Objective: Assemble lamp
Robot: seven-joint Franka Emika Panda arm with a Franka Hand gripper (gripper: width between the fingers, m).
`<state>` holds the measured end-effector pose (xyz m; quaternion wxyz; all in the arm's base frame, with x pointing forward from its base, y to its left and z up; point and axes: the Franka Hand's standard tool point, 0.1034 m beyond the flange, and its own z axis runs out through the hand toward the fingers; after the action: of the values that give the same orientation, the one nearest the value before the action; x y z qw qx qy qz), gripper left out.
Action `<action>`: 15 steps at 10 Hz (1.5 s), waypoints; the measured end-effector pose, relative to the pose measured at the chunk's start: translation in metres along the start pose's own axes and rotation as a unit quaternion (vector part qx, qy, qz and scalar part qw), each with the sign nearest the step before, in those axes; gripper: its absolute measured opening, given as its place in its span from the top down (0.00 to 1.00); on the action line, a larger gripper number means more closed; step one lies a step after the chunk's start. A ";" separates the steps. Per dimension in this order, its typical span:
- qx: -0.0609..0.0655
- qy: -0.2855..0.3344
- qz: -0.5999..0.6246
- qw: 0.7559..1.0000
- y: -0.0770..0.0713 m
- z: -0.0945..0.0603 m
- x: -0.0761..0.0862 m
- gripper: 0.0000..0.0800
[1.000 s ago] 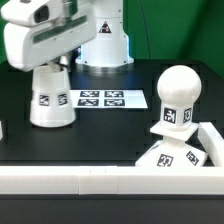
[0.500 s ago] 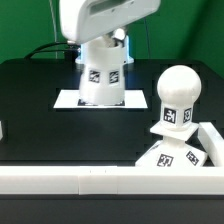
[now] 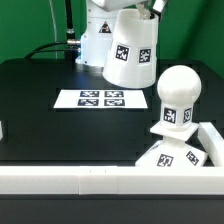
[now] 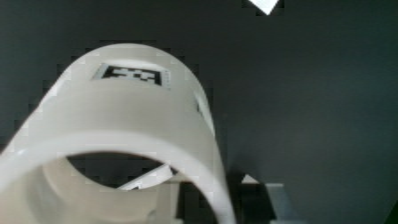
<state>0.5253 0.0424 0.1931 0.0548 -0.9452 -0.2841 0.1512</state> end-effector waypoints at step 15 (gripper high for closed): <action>0.009 0.037 -0.018 0.999 -0.003 -0.052 0.095 0.94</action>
Offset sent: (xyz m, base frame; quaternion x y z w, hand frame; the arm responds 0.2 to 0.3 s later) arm -0.0204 0.0034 0.0132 0.0672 0.0092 -0.0409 0.9969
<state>0.6160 0.0968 0.2188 0.0764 -0.9443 -0.2975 0.1180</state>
